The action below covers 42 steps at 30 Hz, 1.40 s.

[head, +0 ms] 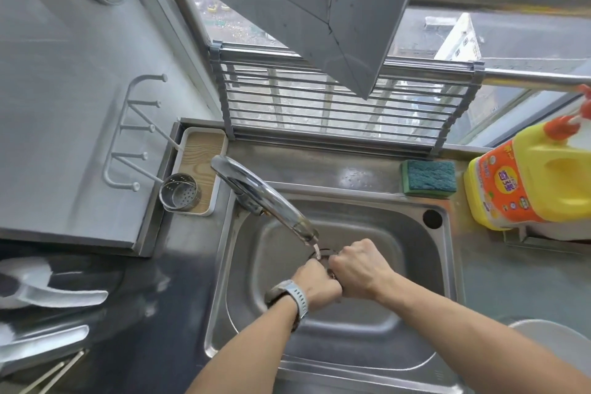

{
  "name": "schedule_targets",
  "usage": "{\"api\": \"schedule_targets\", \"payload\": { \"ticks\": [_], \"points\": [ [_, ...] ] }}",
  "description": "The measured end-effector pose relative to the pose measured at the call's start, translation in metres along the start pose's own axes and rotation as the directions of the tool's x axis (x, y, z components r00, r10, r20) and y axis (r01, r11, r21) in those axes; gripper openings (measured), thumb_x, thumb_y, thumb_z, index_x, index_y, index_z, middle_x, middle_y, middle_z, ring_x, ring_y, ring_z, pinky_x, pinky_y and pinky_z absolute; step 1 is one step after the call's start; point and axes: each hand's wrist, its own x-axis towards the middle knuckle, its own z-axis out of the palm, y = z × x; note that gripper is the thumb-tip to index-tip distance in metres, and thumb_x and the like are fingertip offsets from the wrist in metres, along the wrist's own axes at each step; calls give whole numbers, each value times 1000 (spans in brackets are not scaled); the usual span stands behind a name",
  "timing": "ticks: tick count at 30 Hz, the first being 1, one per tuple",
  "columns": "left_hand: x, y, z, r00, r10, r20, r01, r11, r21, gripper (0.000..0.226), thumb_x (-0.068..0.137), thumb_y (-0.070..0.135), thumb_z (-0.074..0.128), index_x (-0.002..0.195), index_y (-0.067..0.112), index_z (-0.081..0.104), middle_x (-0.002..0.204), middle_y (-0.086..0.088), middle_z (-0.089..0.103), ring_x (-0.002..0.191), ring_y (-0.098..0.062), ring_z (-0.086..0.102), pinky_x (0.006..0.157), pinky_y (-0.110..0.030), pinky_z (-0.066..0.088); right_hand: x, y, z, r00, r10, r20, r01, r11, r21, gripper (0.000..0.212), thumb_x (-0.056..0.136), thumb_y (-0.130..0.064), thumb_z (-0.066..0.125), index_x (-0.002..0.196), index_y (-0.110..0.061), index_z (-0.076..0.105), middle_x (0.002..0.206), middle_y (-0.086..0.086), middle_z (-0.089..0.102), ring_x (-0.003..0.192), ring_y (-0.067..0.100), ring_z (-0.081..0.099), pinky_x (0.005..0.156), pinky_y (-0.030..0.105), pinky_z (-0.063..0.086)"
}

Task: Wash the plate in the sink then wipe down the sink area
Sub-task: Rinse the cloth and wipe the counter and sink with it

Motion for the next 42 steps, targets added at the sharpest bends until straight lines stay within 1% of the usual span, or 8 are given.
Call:
{"api": "schedule_targets", "payload": {
  "ticks": [7,15,18,21,27,36,40,42],
  "points": [
    [-3,-2,15,943,-97,320,246,848,-469,42,71,7,70,55,25,36,50,2,28,39,-12,20,44,-16,15,-1,9,31,968,-26,-252,19,999,-30,22,51,-24,75,49,-21,54,42,-2,57,35,21,58,38,20,30],
    [1,-9,26,992,120,-26,-121,923,-365,33,72,55,78,74,26,63,67,10,67,60,-7,57,56,-22,44,-36,35,44,972,227,-57,-193,914,357,30,73,-37,73,93,-22,57,99,1,52,82,24,60,60,34,45],
    [1,-12,20,988,117,-95,-151,771,-619,11,86,20,81,89,11,75,90,-14,76,78,-17,71,69,-31,62,-76,58,34,933,291,213,-352,602,717,50,71,-32,75,117,-27,58,112,-2,43,98,15,58,89,27,52],
    [-6,-7,27,993,84,-83,-118,679,-725,13,84,9,81,95,4,76,100,-23,76,88,-24,74,85,-39,63,-112,68,17,885,331,328,-379,101,920,49,78,-10,74,123,-20,58,108,10,60,85,17,68,68,23,56],
    [-15,30,72,995,99,-22,-80,637,-766,58,62,33,96,112,15,73,110,-10,75,99,-20,73,83,-35,60,-156,78,20,617,608,500,-238,-461,855,9,75,-8,76,68,-11,80,69,8,74,66,20,70,56,25,55],
    [5,154,105,945,201,-259,-327,614,-718,40,77,16,86,113,10,70,108,-17,75,104,-33,72,89,-40,59,-227,155,10,470,692,547,-202,-519,831,38,82,-37,82,99,-4,71,102,15,74,92,32,72,51,28,57],
    [11,172,120,783,332,-526,-462,877,-134,42,83,28,80,120,18,64,105,0,68,100,-19,65,95,-34,52,-232,183,32,401,796,453,-359,-318,878,61,68,-58,84,107,-18,62,107,3,70,94,21,70,80,38,63],
    [9,172,132,620,586,-522,-560,796,230,36,84,22,77,118,18,67,113,-4,64,106,-23,60,95,-31,47,-246,188,43,358,883,303,-482,-103,870,58,69,-64,78,108,-23,66,108,-1,72,99,20,69,91,43,58]
  ]
}}
